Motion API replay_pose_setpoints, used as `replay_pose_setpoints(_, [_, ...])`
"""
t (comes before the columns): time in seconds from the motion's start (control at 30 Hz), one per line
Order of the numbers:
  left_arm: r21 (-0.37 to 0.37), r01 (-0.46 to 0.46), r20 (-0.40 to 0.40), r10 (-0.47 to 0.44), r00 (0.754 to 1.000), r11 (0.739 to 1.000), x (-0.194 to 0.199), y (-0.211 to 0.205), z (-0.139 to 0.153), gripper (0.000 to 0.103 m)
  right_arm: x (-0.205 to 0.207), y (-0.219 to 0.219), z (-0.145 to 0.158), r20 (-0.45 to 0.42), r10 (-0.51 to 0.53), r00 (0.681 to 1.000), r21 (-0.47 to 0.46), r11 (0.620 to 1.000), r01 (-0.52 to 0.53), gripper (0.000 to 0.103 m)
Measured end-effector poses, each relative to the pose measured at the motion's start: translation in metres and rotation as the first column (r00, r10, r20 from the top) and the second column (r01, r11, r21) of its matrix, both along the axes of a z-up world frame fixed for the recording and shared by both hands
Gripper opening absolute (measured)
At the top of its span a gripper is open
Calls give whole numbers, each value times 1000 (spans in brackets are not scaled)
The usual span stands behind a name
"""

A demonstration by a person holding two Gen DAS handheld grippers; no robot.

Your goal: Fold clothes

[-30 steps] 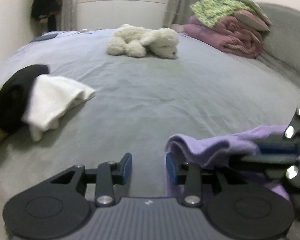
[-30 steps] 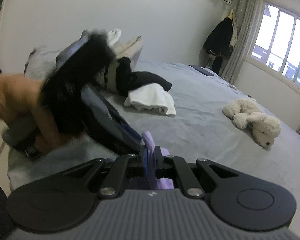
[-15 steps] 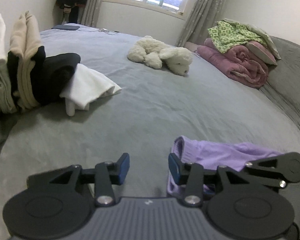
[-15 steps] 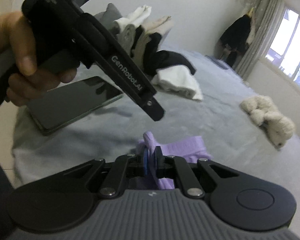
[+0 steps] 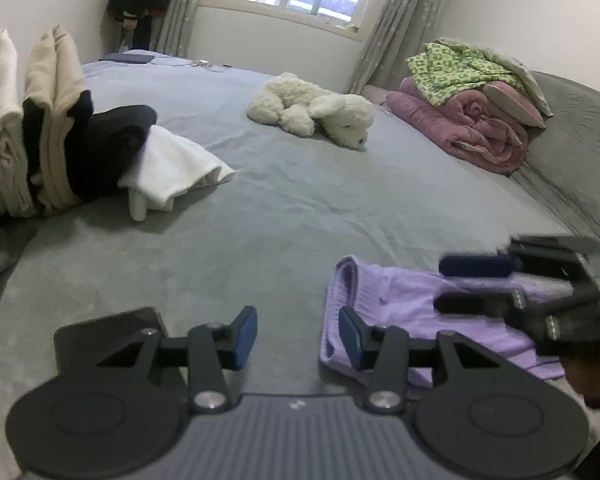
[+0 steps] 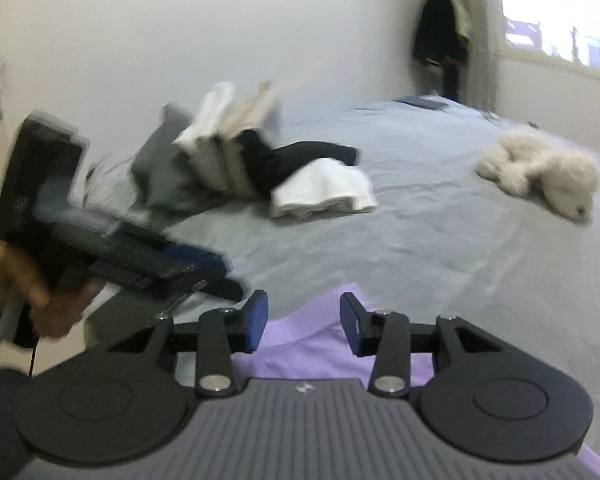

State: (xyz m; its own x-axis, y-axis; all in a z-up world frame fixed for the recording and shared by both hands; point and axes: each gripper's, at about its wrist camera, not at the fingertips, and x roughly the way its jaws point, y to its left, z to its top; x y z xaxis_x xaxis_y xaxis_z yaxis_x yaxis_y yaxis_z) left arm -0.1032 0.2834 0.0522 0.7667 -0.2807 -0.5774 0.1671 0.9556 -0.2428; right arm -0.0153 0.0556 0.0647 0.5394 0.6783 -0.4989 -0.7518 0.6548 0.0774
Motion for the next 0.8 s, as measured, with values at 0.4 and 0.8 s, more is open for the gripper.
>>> replay_pose_setpoints(0.4, [-50,77,-82,-81,993,996,-10,-20,-5,14,66,29,-26,-7,154,988,-293,944,-149,44])
replay_pose_setpoints(0.8, [-222,76,-121,-105,987,972,0,-19,-2,12,90,29,-34,-102,169,980,-250,949,-190,37])
